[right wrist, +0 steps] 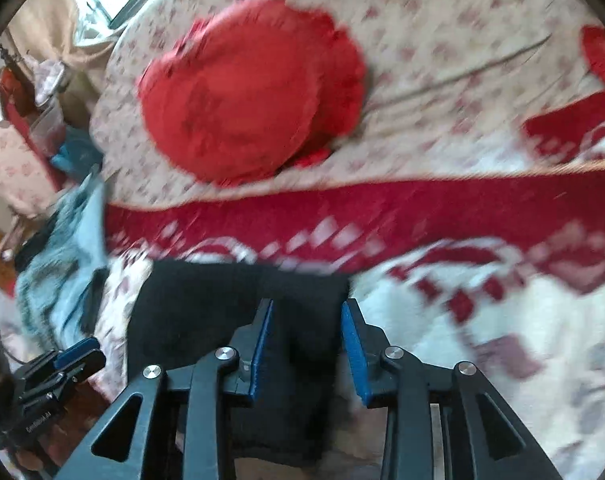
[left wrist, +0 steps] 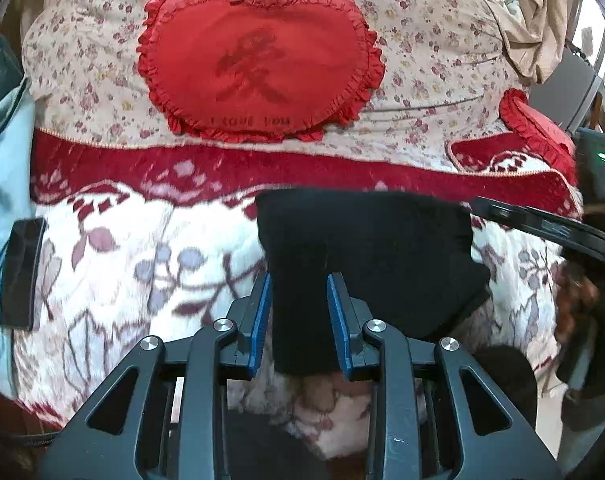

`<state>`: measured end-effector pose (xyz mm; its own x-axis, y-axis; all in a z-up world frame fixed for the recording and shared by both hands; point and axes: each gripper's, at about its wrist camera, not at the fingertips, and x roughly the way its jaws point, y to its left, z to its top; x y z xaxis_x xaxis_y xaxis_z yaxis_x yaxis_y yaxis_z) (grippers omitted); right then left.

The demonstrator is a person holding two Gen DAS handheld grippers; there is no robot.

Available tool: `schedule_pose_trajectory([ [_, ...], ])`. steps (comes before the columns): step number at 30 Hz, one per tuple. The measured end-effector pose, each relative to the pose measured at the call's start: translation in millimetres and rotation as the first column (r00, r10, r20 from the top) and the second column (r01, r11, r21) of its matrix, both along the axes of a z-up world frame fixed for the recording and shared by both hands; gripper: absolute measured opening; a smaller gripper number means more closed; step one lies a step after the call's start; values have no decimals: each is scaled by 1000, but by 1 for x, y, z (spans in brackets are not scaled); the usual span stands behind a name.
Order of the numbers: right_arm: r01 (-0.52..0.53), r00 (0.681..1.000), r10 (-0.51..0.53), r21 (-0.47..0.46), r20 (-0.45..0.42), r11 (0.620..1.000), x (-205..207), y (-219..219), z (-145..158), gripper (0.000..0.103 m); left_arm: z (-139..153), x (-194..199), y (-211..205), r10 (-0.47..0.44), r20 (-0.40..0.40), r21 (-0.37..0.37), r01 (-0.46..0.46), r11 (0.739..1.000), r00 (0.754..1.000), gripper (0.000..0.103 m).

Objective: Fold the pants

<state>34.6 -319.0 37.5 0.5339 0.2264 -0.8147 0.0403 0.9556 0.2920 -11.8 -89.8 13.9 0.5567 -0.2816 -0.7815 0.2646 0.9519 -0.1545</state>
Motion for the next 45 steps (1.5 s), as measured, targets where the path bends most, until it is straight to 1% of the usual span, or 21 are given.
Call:
schedule_pose_trajectory([
  [2,-46,998,44,35,37,998,-4,6,14,32,-2,12,-6,5,0,11,-5,1000,1000,33],
  [4,-122,991,119,48,59,991,-2,23,22,32,-8,25,-12,13,-22,20,-13,1000,1000,33],
  [6,-182,982,180,37,50,983,6,45,17,32,-17,37,-18,17,-47,24,-16,1000,999,33],
  [7,-201,979,200,24,27,979,13,54,8,32,-21,42,-20,19,-57,30,-18,999,998,33],
  [8,-207,978,207,13,7,978,18,59,1,32,-24,47,-23,23,-62,39,-21,999,998,33],
  [10,-202,978,200,-18,-57,979,31,63,-26,32,-30,53,-25,28,-72,46,-25,999,997,34],
  [12,-184,979,183,-3,-90,983,41,59,-47,31,-35,59,-27,32,-79,51,-28,998,996,36],
  [13,-180,980,180,7,-87,984,47,58,-54,31,-38,61,-28,34,-78,60,-30,998,996,36],
  [16,-183,980,182,1,-79,983,57,58,-60,31,-42,63,-31,35,-77,75,-29,997,996,37],
  [19,-192,978,191,-2,-88,981,58,58,-57,31,-42,61,-29,36,-74,69,-31,997,997,37],
  [23,-179,981,179,7,-80,984,43,54,-39,31,-36,52,-24,45,-73,60,-40,997,996,37],
  [27,-204,976,200,-39,-87,978,17,59,-23,31,-30,38,-18,55,-71,48,-52,998,996,37],
  [33,-218,971,211,-50,-115,975,-13,61,-24,32,-27,17,-17,52,-70,42,-49,998,996,37],
  [38,-218,970,211,-44,-119,975,-25,56,-24,32,-29,4,-15,55,-86,22,-53,998,995,37],
  [40,-224,968,217,-47,-130,973,-30,55,-28,32,-33,3,-16,55,-93,26,-52,998,994,38],
  [42,-226,966,218,-44,-138,973,-34,54,-34,32,-36,3,-18,61,-95,40,-57,998,994,47],
  [43,-223,967,215,-42,-138,974,-35,54,-36,32,-38,3,-18,63,-100,38,-59,998,993,49],
  [45,-224,967,217,-41,-130,974,-36,53,-38,32,-42,4,-19,61,-117,25,-58,998,991,58],
])
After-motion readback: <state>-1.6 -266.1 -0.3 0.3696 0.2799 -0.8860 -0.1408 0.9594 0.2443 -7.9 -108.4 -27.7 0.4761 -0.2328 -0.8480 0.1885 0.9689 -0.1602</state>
